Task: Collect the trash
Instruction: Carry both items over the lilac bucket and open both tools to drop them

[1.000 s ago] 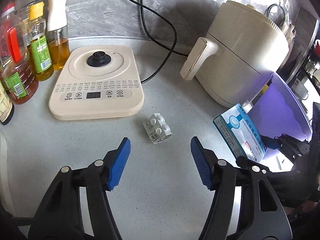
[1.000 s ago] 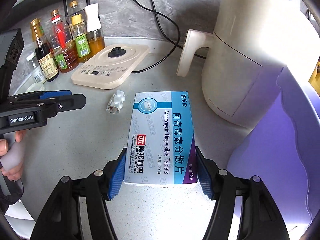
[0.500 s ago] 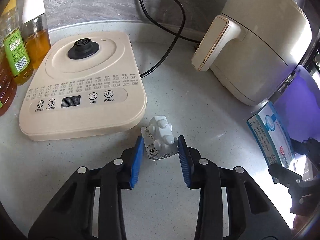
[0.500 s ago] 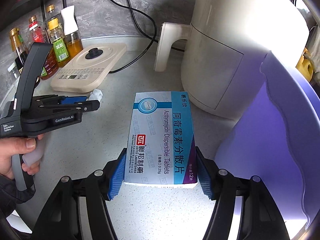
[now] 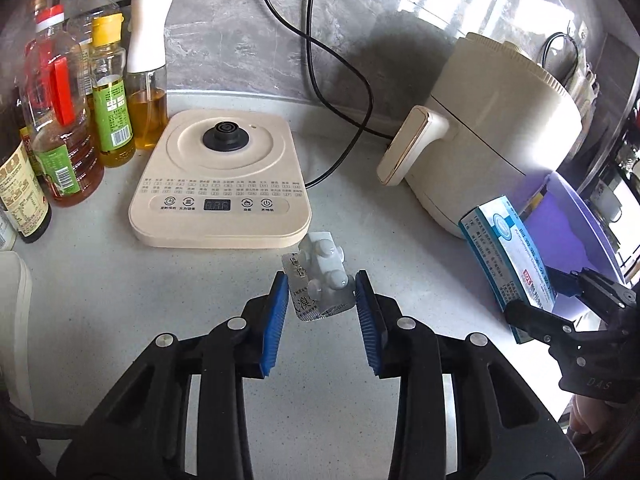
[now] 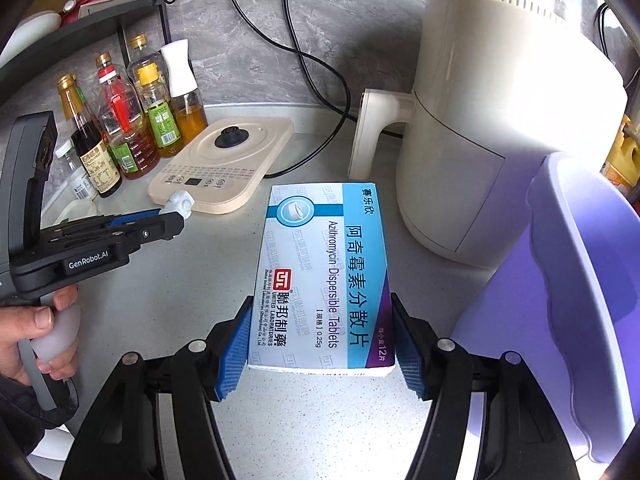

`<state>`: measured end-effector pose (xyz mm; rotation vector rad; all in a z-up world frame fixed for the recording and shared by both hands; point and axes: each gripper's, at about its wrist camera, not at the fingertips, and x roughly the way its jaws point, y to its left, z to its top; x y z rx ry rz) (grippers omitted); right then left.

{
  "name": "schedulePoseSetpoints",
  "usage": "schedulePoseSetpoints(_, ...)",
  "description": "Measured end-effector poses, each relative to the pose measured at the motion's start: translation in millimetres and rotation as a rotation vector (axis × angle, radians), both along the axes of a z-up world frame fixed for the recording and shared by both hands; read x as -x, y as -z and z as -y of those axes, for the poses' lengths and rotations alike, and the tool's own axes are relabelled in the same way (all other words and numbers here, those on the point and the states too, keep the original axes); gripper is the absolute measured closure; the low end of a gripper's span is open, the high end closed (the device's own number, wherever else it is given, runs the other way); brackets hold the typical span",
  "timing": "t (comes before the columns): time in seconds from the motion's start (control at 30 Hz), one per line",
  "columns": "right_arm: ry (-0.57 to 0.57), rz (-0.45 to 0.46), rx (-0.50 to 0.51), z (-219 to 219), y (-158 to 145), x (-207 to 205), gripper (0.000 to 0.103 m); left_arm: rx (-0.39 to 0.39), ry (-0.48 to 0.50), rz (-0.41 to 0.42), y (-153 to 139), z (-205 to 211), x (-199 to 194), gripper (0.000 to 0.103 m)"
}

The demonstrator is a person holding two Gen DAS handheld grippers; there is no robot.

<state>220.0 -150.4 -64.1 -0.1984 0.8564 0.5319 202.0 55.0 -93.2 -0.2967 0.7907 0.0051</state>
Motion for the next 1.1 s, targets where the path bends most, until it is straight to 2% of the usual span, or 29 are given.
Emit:
schedulePoseSetpoints(0.27, -0.085, 0.103, -0.119, 24.2, -54.6, 15.5, 0.040, -0.036, -0.085, 0.009, -28.7, 23.9, 31.9, 0.069)
schedulePoseSetpoints(0.57, -0.072, 0.170, -0.215, 96.6, -98.1, 7.9, 0.040, -0.067, -0.092, 0.062, -59.2, 82.3, 30.2, 0.069)
schedulePoseSetpoints(0.93, 0.046, 0.204, -0.247, 208.5, -109.0, -12.7, 0.040, -0.097, 0.045, 0.183, -111.0, 192.1, -4.9, 0.068)
schedulePoseSetpoints(1.1, 0.095, 0.208, -0.252, 252.2, -107.7, -18.9, 0.040, -0.089, 0.117, 0.195, -117.2, 239.3, -26.4, 0.067)
